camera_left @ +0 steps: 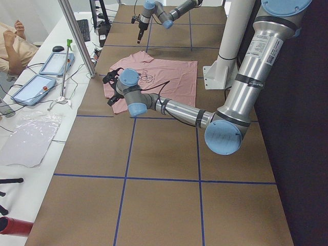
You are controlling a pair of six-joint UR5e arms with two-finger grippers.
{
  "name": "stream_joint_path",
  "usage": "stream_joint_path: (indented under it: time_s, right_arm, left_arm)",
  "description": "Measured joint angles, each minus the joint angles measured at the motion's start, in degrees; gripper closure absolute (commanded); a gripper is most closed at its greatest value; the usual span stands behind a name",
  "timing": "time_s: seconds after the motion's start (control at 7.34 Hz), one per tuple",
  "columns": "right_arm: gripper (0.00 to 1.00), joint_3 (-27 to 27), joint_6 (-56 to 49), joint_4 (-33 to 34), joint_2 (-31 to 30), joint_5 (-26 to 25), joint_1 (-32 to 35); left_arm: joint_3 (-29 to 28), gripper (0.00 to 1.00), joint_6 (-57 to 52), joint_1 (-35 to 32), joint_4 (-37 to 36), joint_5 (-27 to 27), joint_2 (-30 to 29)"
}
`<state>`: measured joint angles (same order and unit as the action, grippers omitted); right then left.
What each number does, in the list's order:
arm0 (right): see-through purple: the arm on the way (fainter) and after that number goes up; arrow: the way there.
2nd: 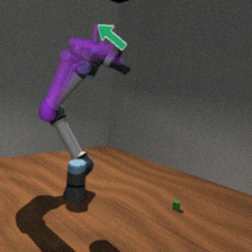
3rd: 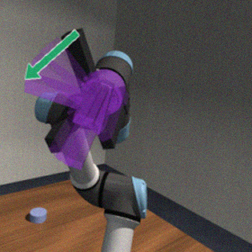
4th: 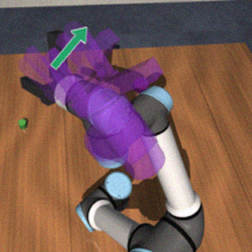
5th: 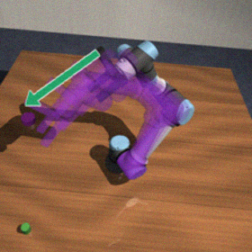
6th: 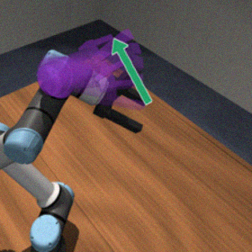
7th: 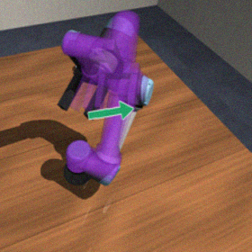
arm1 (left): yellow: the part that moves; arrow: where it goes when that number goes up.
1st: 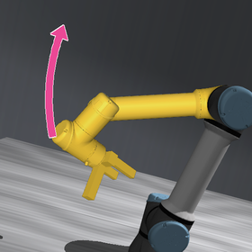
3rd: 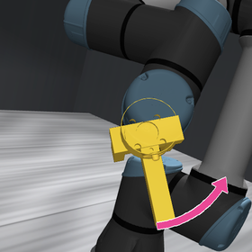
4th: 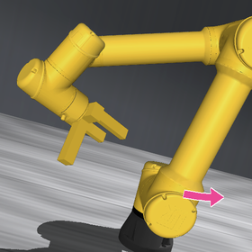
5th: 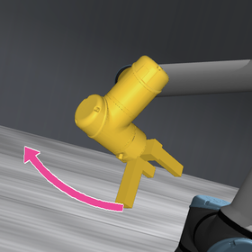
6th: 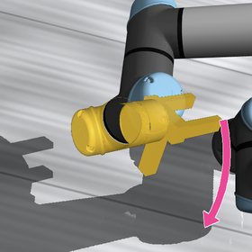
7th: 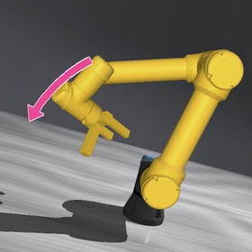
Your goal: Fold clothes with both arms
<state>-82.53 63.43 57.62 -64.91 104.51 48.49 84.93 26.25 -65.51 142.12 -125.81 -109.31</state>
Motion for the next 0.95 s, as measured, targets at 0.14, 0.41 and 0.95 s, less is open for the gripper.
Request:
stream_joint_path:
  time_s: [0.14, 0.41, 0.95]
  right_arm:
    - [0.37, 0.78, 1.46, -0.44, 0.12, -2.03, -1.66]
    - [0.41, 2.26, 2.30, -0.71, 0.30, -4.20, -3.20]
    - [0.86, 3.81, 2.38, -0.71, 0.26, -5.95, -4.42]
  left_arm:
    - [-0.09, 0.00, -0.03, 0.02, 0.00, 0.02, -0.02]
    - [-0.12, 0.00, -0.06, 0.03, 0.00, 0.03, 0.03]
    - [-0.12, 0.00, -0.22, 0.04, 0.06, 0.06, 0.09]
